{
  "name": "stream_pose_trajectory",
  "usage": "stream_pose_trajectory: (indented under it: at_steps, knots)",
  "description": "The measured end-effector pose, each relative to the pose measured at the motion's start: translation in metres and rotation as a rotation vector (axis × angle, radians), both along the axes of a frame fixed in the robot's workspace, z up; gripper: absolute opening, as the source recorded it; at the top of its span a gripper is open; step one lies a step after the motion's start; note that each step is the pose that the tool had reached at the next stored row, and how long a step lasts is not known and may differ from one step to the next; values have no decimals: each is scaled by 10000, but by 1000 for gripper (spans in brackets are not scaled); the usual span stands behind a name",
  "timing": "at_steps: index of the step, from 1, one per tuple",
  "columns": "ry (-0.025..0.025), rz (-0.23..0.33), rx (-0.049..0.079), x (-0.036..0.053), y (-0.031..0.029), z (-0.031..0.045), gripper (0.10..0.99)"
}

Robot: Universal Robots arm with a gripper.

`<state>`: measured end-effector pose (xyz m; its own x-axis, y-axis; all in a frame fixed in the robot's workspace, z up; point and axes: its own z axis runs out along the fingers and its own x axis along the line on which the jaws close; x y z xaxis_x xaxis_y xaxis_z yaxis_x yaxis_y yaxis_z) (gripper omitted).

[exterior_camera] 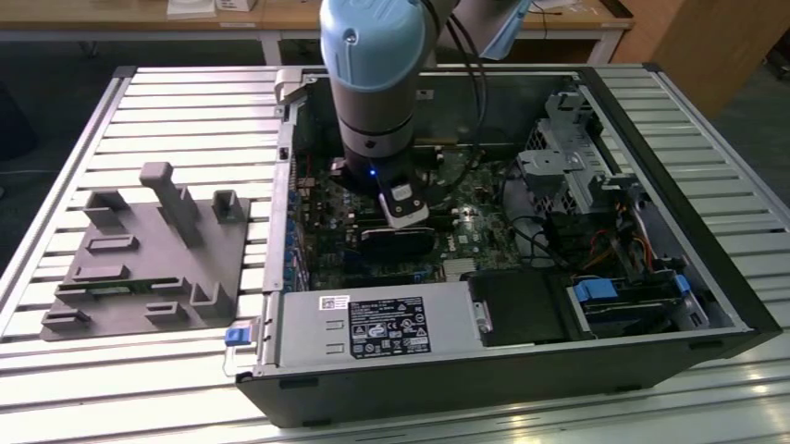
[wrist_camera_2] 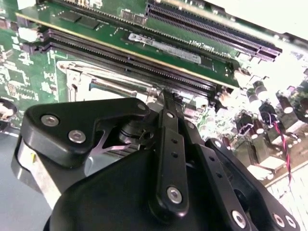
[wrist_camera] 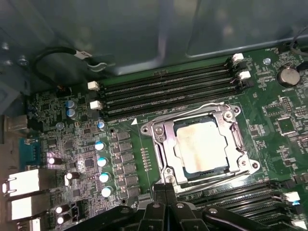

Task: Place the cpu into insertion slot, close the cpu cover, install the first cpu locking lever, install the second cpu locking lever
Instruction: 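Install the second cpu locking lever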

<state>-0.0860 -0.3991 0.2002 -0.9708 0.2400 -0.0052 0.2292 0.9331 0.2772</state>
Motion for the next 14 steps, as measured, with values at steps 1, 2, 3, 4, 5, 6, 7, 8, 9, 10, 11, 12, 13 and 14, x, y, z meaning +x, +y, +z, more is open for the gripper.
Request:
stream_pose_trajectory:
  at_steps: [1, 2, 3, 4, 5, 6, 7, 8, 9, 10, 11, 12, 13, 14]
  knots:
    - [0, 0, 0, 0, 0, 16, 106]
    - [0, -1, 0, 0, 0, 34, 106]
    - [0, 0, 0, 0, 0, 51, 106]
    - [0, 0, -1, 0, 0, 64, 106]
    - [1, 0, -2, 0, 0, 75, 106]
    - [1, 0, -6, 1, 0, 86, 106]
    - [1, -1, -17, 1, 0, 95, 106]
    - [-2, 1, -53, 4, 1, 100, 106]
    - [-1, -1, -152, 5, 0, 105, 106]
    - [1, -8, -285, 6, -1, 108, 106]
    - [0, -19, -435, 7, 0, 109, 106]
    - [2, -31, -567, 10, -1, 109, 106]
    - [1, -37, -602, 17, 0, 109, 106]
    - [1, -45, -608, 28, 0, 109, 106]
